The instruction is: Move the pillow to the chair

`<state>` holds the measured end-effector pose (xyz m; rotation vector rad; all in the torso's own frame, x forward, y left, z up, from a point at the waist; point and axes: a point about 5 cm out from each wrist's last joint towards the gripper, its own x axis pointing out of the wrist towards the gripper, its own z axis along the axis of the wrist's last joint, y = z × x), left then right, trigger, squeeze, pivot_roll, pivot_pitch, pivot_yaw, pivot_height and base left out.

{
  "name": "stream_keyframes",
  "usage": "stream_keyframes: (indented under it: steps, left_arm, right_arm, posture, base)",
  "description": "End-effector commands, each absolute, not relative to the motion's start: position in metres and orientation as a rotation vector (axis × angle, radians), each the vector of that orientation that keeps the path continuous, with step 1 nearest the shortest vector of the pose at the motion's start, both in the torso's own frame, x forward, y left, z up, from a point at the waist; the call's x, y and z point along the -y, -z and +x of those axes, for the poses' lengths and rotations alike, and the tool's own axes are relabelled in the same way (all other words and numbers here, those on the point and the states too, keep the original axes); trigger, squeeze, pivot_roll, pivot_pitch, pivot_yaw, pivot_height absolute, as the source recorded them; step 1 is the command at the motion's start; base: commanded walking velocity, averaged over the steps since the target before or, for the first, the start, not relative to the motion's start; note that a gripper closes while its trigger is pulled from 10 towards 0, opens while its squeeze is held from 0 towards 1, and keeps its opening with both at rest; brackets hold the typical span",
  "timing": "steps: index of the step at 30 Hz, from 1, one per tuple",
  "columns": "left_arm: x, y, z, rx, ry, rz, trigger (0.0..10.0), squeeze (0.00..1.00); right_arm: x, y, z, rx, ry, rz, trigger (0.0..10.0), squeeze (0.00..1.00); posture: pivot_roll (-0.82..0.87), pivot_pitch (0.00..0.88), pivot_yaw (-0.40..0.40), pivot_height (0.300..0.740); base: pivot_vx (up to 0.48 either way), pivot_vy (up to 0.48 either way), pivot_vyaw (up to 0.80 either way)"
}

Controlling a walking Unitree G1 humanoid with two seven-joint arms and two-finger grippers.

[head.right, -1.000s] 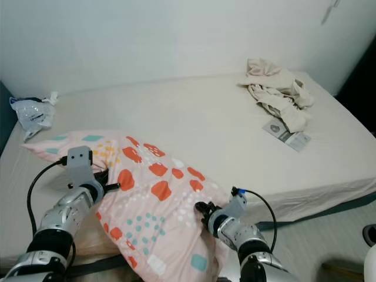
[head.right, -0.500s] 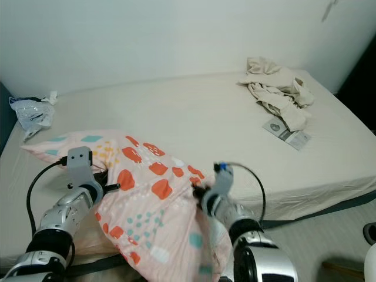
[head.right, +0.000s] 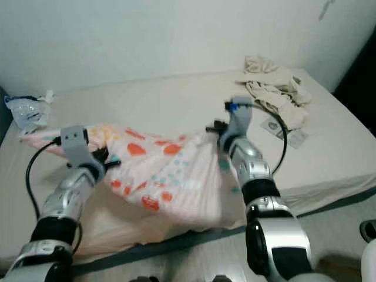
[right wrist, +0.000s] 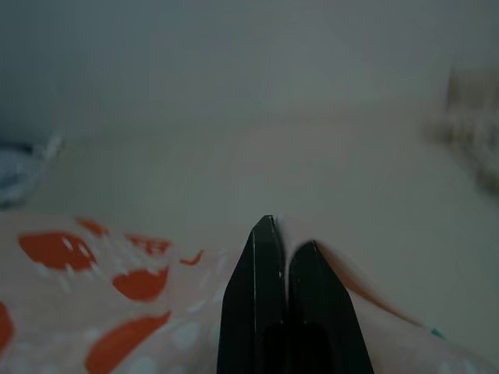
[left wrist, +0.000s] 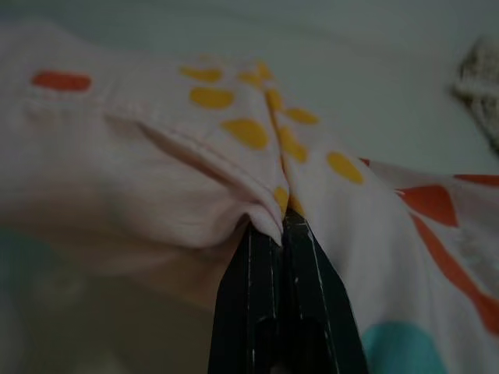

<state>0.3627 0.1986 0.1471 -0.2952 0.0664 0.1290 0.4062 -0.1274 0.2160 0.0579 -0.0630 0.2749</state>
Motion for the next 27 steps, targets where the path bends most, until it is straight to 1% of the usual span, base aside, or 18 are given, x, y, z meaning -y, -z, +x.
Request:
stream_keyframes:
  steps: [1,2,4,6,7,8,9,10,11,12,13,15,16,17,24,25,26,27]
  left_arm:
    - [-0.197,-0.158,0.364,-0.029,-0.142,-0.292,0.0,0.00]
    - [-0.193,-0.160,0.364,-0.021,-0.119,-0.292,1.3,0.00]
    - [-0.183,-0.159,0.362,-0.011,-0.058,-0.241,1.6,0.00]
    - [-0.173,-0.151,0.357,-0.016,0.016,-0.178,1.7,0.00]
    - [-0.170,-0.147,0.354,-0.022,0.036,-0.140,2.2,0.00]
    - [-0.168,-0.144,0.351,-0.027,0.049,-0.110,2.3,0.00]
    - [-0.165,-0.142,0.347,-0.021,0.076,-0.083,4.8,0.00]
    - [-0.162,-0.141,0.344,-0.016,0.094,-0.069,4.8,0.00]
    - [-0.160,-0.140,0.341,-0.018,0.103,-0.067,9.1,0.00]
    - [-0.160,-0.140,0.341,-0.018,0.103,-0.067,9.1,0.00]
    - [-0.158,-0.139,0.339,-0.021,0.112,-0.061,10.0,0.00]
    - [-0.155,-0.137,0.337,-0.026,0.119,-0.052,10.0,0.00]
    - [-0.150,-0.126,0.330,-0.062,0.126,-0.073,10.0,0.00]
    - [-0.149,-0.121,0.327,-0.081,0.125,-0.072,10.0,0.00]
    - [-0.145,-0.104,0.318,-0.156,0.147,-0.061,10.0,0.00]
    - [-0.144,-0.103,0.316,-0.159,0.160,-0.054,10.0,0.00]
    - [-0.145,-0.101,0.315,-0.162,0.165,-0.026,10.0,0.00]
    - [-0.145,-0.101,0.315,-0.162,0.165,-0.026,10.0,0.00]
  right_arm:
    - [0.120,-0.243,0.406,0.183,-0.294,0.006,0.0,0.00]
    - [0.117,-0.245,0.406,0.195,-0.310,-0.018,0.0,0.00]
    - [0.111,-0.234,0.404,0.168,-0.347,-0.071,0.0,0.00]
    - [0.112,-0.210,0.400,0.095,-0.358,-0.056,0.2,0.00]
    - [0.114,-0.199,0.398,0.061,-0.353,-0.027,0.7,0.00]
    - [0.116,-0.191,0.396,0.040,-0.346,-0.009,1.0,0.00]
    - [0.118,-0.181,0.393,0.015,-0.337,0.010,2.5,0.00]
    - [0.119,-0.175,0.390,0.001,-0.331,0.020,2.5,0.00]
    - [0.121,-0.170,0.388,-0.011,-0.321,0.023,4.5,0.00]
    - [0.121,-0.170,0.388,-0.011,-0.321,0.023,4.5,0.00]
    - [0.121,-0.166,0.386,-0.022,-0.315,0.022,10.0,0.00]
    - [0.121,-0.161,0.384,-0.037,-0.313,0.022,10.0,0.00]
    - [0.124,-0.141,0.377,-0.099,-0.289,0.035,10.0,0.00]
    - [0.125,-0.133,0.373,-0.125,-0.274,0.023,10.0,0.00]
    - [0.136,-0.100,0.357,-0.213,-0.247,0.012,10.0,0.00]
    - [0.147,-0.089,0.352,-0.253,-0.194,0.038,10.0,0.00]
    - [0.168,-0.073,0.343,-0.304,-0.105,0.081,10.0,0.00]
    - [0.168,-0.073,0.343,-0.304,-0.105,0.081,10.0,0.00]
  posture:
    - [-0.03,0.096,-0.040,0.740]
    - [-0.03,0.094,-0.041,0.740]
    - [-0.03,0.091,-0.047,0.740]
    - [-0.03,0.090,-0.052,0.740]
    - [-0.03,0.090,-0.055,0.740]
    - [-0.03,0.091,-0.056,0.740]
    - [-0.03,0.090,-0.056,0.740]
    - [-0.03,0.090,-0.056,0.740]
    - [-0.03,0.090,-0.056,0.740]
    - [-0.03,0.090,-0.056,0.740]
    - [-0.03,0.089,-0.054,0.740]
    - [-0.03,0.087,-0.053,0.740]
    - [-0.03,0.085,-0.053,0.740]
    - [-0.03,0.085,-0.053,0.740]
    - [-0.03,0.081,-0.050,0.740]
    - [-0.03,0.077,-0.051,0.740]
    - [-0.02,0.076,-0.049,0.740]
    - [-0.02,0.076,-0.049,0.740]
  base:
    - [0.000,0.000,0.00]
    - [0.000,0.000,0.00]
    - [0.000,0.000,0.00]
    - [0.000,0.000,0.00]
    - [0.000,0.000,0.00]
    - [0.000,0.000,0.00]
    - [0.000,0.000,0.00]
    - [0.000,0.000,0.00]
    - [0.000,0.000,0.00]
    - [0.000,0.000,0.00]
    - [0.000,0.000,0.00]
    - [0.000,0.000,0.00]
    - [0.000,0.000,0.00]
    - [0.000,0.000,0.00]
    - [0.000,0.000,0.00]
    - [0.000,0.000,0.00]
    - [0.000,0.000,0.00]
    - [0.000,0.000,0.00]
